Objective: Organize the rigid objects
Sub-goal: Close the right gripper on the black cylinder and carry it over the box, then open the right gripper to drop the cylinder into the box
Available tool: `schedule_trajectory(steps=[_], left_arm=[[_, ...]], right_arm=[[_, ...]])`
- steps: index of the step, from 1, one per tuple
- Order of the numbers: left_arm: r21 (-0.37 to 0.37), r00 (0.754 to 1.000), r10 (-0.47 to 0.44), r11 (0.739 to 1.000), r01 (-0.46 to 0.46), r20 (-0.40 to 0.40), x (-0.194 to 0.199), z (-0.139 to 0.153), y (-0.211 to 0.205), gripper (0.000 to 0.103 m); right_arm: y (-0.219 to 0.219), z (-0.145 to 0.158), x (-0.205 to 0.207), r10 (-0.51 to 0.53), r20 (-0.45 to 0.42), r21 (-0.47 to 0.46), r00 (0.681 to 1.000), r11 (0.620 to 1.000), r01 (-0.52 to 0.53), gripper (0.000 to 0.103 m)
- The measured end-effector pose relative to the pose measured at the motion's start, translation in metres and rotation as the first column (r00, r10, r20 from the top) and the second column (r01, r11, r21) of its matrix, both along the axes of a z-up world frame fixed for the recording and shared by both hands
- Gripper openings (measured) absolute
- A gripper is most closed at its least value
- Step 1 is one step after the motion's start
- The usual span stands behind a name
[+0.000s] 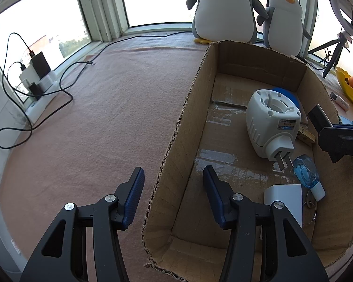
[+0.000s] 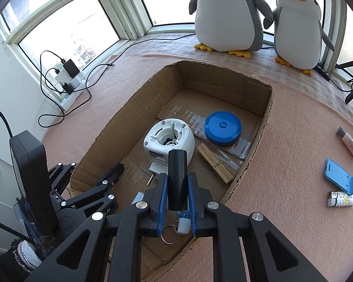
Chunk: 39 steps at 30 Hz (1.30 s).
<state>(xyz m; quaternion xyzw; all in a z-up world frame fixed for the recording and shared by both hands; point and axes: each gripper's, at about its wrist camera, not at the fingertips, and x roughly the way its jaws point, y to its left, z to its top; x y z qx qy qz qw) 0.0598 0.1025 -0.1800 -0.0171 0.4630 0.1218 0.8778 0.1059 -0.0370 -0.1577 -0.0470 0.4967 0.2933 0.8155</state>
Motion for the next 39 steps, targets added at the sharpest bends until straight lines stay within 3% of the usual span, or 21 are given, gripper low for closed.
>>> schedule_trajectory(steps=[8, 16, 24, 31, 39], left_arm=[[0.000, 1.000, 0.000, 1.000, 0.000, 0.000, 0.000, 0.000, 0.000, 0.052], [0.002, 1.000, 0.000, 1.000, 0.000, 0.001, 0.000, 0.001, 0.000, 0.052], [0.004, 1.000, -0.001, 1.000, 0.001, 0.001, 0.000, 0.001, 0.000, 0.052], [0.009, 1.000, -0.003, 1.000, 0.003, 0.001, 0.001, 0.001, 0.000, 0.052], [0.016, 1.000, -0.003, 1.000, 0.003, 0.001, 0.001, 0.001, -0.001, 0.052]], right_arm=[[0.002, 0.002, -0.002, 0.009, 0.011, -0.007, 1.000, 1.000, -0.009, 0.015], [0.002, 0.006, -0.004, 0.008, 0.030, 0.000, 1.000, 1.000, -0.008, 0.038], [-0.007, 0.011, -0.003, 0.003, 0.035, 0.022, 0.999, 1.000, -0.004, 0.039], [-0.040, 0.019, 0.004, -0.058, 0.045, 0.043, 0.997, 0.998, 0.056, 0.042], [-0.108, 0.027, 0.028, -0.199, 0.062, 0.041, 0.978, 0.980, 0.197, 0.042]])
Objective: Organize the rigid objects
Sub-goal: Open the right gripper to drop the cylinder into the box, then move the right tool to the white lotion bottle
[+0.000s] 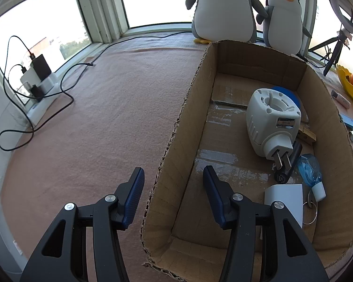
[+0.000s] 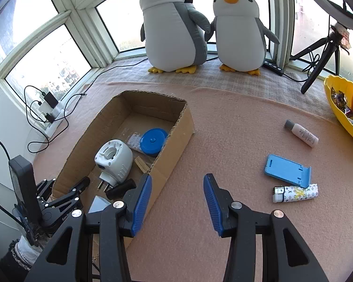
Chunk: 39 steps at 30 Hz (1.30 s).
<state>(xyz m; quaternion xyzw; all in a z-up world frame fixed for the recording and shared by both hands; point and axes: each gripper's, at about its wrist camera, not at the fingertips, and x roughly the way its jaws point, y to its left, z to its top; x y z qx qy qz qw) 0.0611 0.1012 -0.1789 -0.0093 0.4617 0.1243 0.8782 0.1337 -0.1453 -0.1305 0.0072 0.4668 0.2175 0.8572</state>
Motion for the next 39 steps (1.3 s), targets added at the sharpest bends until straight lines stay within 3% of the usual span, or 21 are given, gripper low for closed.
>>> schedule_trajectory(steps=[12, 21, 27, 34, 39], left_arm=[[0.017, 1.000, 0.001, 1.000, -0.001, -0.004, 0.000, 0.000, -0.001, 0.052], [0.035, 1.000, 0.002, 0.999, -0.002, -0.010, 0.000, -0.001, -0.003, 0.052], [0.045, 1.000, 0.002, 0.999, -0.001, -0.016, 0.002, -0.001, -0.005, 0.052], [0.043, 1.000, 0.009, 0.999, -0.008, -0.018, 0.002, 0.000, -0.004, 0.052], [0.042, 1.000, 0.008, 0.999, -0.007, -0.018, 0.002, 0.000, -0.004, 0.052]], right_arm=[[-0.087, 0.006, 0.050, -0.153, 0.064, -0.097, 0.986, 0.982, 0.159, 0.042], [-0.110, -0.009, 0.091, -0.128, 0.083, -0.160, 0.988, 0.977, 0.140, 0.042], [-0.108, -0.030, 0.119, -0.091, 0.032, -0.175, 0.995, 0.980, 0.096, 0.042], [-0.092, -0.048, 0.131, -0.019, 0.023, -0.319, 1.000, 0.947, 0.026, 0.042], [-0.091, -0.057, 0.140, -0.016, 0.003, -0.360, 1.000, 0.933, 0.016, 0.042]])
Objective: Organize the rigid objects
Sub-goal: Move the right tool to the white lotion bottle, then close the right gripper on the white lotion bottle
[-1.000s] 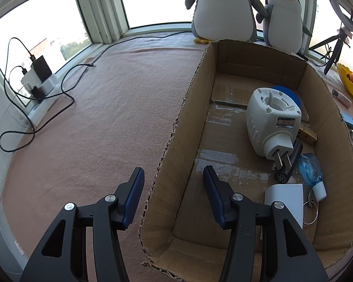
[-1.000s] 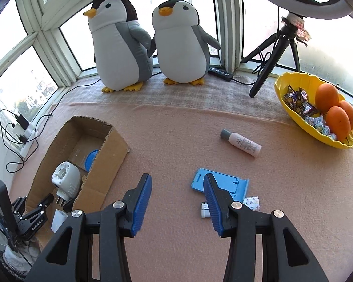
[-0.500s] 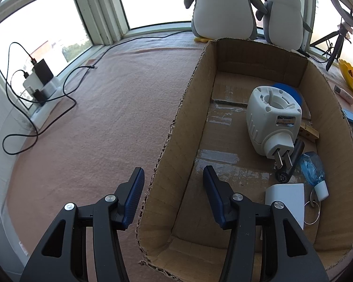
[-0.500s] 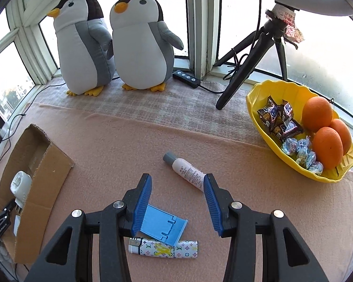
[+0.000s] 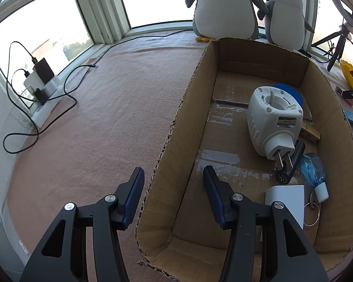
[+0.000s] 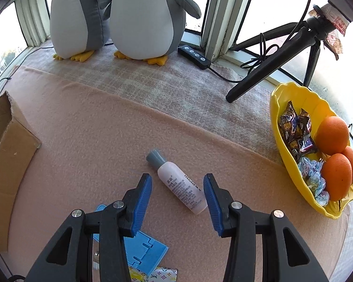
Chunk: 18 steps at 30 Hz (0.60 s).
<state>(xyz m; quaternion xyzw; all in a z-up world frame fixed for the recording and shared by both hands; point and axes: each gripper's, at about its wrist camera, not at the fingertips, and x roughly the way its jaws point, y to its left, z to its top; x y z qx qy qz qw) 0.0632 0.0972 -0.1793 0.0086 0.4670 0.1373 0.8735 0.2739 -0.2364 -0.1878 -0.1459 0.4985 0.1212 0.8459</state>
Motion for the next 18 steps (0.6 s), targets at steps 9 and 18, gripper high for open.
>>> schedule_trajectory(steps=[9, 18], left_arm=[[0.000, 1.000, 0.001, 1.000, -0.001, 0.001, 0.0001, 0.0000, 0.0000, 0.052], [-0.002, 1.000, 0.001, 1.000, -0.001, 0.001, 0.0000, -0.0003, 0.0004, 0.052]], right_arm=[[0.0030, -0.0079, 0.0089, 0.003, -0.041, -0.008, 0.999, 1.000, -0.004, 0.038], [0.0041, -0.0100, 0.0039, -0.014, -0.070, 0.036, 0.997, 0.999, 0.017, 0.018]])
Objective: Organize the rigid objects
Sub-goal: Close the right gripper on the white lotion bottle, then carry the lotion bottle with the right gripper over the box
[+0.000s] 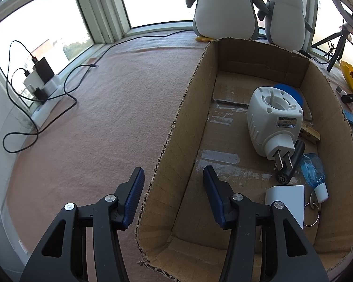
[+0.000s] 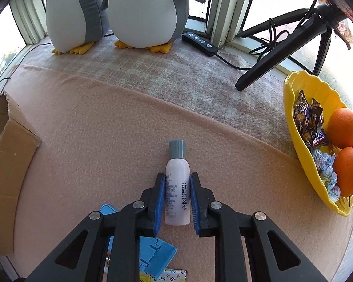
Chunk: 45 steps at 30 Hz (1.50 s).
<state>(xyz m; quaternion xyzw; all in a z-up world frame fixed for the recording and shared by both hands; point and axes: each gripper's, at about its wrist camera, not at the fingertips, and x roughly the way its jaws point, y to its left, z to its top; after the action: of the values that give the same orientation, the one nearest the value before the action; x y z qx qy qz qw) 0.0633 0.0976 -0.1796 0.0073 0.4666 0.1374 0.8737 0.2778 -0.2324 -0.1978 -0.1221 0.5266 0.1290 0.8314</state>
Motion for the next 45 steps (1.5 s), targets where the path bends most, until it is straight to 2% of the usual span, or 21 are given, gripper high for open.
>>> schedule_trajectory(steps=[7, 15, 31, 37, 45], left_arm=[[-0.006, 1.000, 0.002, 1.000, -0.002, 0.003, -0.001, -0.001, 0.001, 0.052], [-0.009, 1.000, 0.003, 1.000, -0.002, 0.008, -0.002, -0.001, 0.002, 0.052], [-0.005, 1.000, -0.008, 1.000, 0.008, 0.014, -0.004, 0.000, 0.001, 0.052], [-0.011, 1.000, -0.010, 1.000, 0.010, 0.017, -0.004, -0.001, 0.003, 0.052], [-0.021, 1.000, -0.013, 1.000, 0.014, 0.017, -0.003, -0.001, 0.004, 0.052]], right_arm=[[-0.002, 0.007, -0.013, -0.059, 0.020, 0.051, 0.998, 0.997, 0.058, 0.018], [0.020, 0.034, -0.049, -0.038, 0.065, 0.100, 0.997, 0.994, 0.032, 0.018], [0.112, 0.086, -0.122, 0.130, 0.150, 0.185, 0.980, 0.970, -0.157, 0.018], [0.140, 0.091, -0.140, 0.174, 0.163, 0.189, 0.971, 0.960, -0.204, 0.018], [0.176, 0.083, -0.161, 0.218, 0.157, 0.184, 0.963, 0.952, -0.245, 0.018]])
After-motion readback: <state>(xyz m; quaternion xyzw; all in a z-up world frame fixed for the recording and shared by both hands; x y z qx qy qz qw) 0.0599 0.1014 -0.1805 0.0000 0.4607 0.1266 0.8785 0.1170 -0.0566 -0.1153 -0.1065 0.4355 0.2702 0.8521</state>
